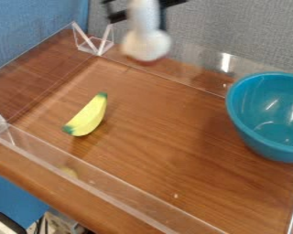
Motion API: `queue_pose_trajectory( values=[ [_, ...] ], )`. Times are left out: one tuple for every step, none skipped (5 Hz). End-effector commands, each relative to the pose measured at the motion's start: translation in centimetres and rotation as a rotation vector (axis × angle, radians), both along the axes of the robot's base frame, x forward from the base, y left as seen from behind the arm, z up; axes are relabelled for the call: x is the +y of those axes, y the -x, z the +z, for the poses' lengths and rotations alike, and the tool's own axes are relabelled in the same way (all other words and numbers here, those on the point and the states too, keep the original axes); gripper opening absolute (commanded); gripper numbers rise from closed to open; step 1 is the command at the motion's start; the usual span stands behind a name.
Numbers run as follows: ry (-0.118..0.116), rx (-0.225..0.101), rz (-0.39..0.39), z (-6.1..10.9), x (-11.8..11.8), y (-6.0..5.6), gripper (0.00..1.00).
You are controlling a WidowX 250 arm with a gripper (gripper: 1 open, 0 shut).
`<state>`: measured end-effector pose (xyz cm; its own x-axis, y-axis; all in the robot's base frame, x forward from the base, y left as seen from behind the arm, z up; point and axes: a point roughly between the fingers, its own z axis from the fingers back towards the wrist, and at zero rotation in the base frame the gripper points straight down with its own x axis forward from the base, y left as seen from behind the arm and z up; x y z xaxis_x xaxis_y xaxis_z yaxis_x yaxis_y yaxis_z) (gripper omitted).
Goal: Remove the mushroom from the blue bowl and put it on the table
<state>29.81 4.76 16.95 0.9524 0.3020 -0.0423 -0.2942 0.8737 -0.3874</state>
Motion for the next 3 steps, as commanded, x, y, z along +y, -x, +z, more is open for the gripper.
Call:
queue_pose_trajectory(
  values=[
    [-0.019,-0.076,-0.012,2.0,2.6,2.3,0.00],
    [-0.013,-0.073,-0.022,1.7,5.5,4.3,0.00],
    [-0.002,-0.066,-0.027,0.7,6.3,5.9,0.00]
  ],
)
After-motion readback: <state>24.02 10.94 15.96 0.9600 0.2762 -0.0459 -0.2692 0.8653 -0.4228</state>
